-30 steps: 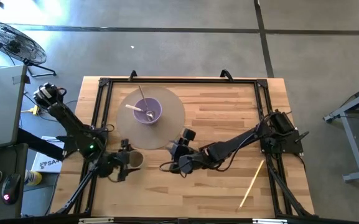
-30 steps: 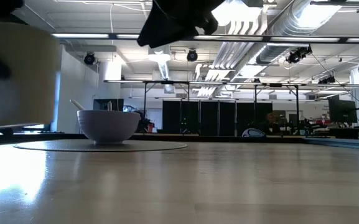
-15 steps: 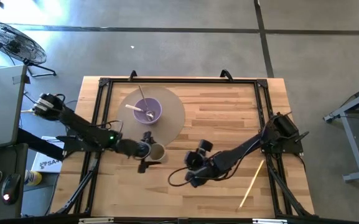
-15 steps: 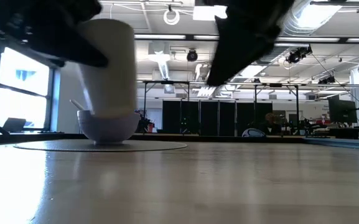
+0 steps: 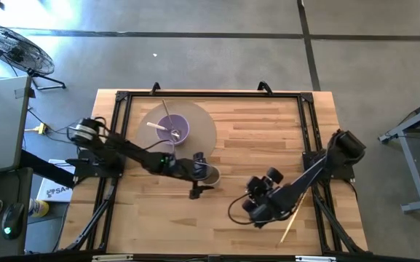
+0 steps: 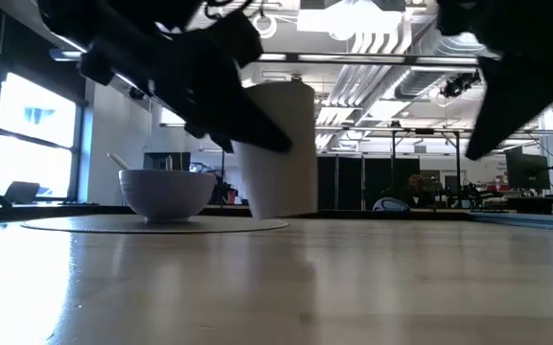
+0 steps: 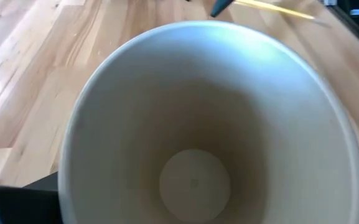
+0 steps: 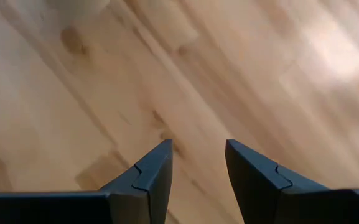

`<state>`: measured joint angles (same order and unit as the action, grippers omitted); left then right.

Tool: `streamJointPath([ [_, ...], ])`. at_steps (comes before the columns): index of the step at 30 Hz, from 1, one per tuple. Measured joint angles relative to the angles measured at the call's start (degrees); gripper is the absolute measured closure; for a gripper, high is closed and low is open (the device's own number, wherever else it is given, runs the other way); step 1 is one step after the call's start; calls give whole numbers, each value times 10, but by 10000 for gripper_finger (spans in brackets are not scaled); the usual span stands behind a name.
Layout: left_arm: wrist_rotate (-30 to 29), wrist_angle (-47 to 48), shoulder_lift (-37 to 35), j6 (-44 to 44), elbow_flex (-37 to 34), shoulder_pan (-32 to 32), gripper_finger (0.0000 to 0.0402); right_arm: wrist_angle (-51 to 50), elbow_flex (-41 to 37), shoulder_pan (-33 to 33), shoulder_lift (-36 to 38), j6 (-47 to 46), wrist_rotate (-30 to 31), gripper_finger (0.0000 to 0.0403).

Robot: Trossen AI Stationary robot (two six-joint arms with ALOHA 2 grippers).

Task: Pick & Place Utensil
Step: Put the white cup on the top right side of the gray placemat

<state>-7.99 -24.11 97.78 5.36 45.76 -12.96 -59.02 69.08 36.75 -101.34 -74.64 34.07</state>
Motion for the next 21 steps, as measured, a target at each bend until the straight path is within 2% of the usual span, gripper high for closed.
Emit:
streamJointPath([
  [5,8,20,39,10,43,4,54,118,-88,9,29,-24,41,260],
  [10,12,35,47,10,61,3,10,253,-128,-5,34,82,68,260],
  [13,11,34,46,6,61,3,11,332,-149,-20,34,155,80,260],
  [17,10,38,46,5,61,2,15,429,-180,-44,34,216,59,251],
  [21,16,55,33,18,60,2,15,499,-196,-64,34,248,25,211],
])
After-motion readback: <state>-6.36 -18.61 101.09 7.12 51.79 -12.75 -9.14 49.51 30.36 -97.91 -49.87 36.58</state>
